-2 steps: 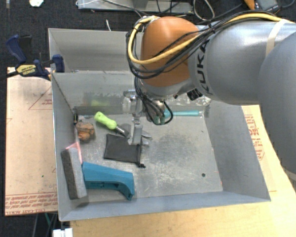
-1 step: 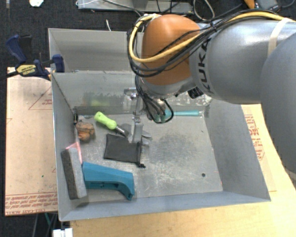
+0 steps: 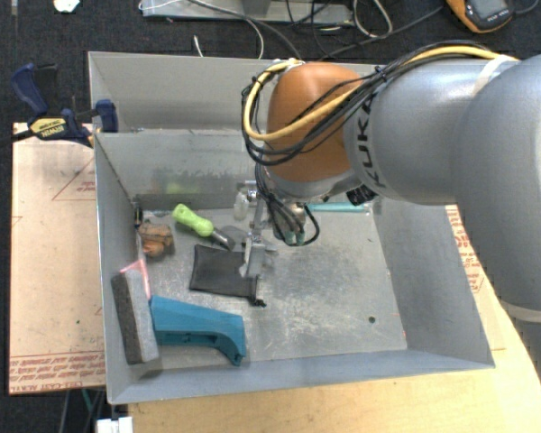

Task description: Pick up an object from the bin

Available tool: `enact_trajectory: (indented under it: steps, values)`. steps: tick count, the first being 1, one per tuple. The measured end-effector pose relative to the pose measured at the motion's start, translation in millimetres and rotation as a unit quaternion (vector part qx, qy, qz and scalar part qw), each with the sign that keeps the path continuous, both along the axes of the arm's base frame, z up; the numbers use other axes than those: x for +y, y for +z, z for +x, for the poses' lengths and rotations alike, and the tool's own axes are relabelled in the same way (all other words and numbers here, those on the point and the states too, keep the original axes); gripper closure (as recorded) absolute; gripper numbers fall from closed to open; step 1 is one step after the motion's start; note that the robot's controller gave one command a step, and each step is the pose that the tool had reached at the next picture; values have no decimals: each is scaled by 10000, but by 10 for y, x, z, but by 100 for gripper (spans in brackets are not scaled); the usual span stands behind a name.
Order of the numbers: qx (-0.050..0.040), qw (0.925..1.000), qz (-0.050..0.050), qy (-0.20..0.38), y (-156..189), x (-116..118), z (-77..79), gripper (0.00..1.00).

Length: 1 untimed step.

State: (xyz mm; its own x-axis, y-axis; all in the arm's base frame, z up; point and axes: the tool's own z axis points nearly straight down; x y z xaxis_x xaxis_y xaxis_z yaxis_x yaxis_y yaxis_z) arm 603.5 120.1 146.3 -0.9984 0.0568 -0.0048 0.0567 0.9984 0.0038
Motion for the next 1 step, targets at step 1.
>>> enact_trajectory:
  steps: [1]
  values:
    - [50,10000,-18,-39,-228,-32,-32,0]
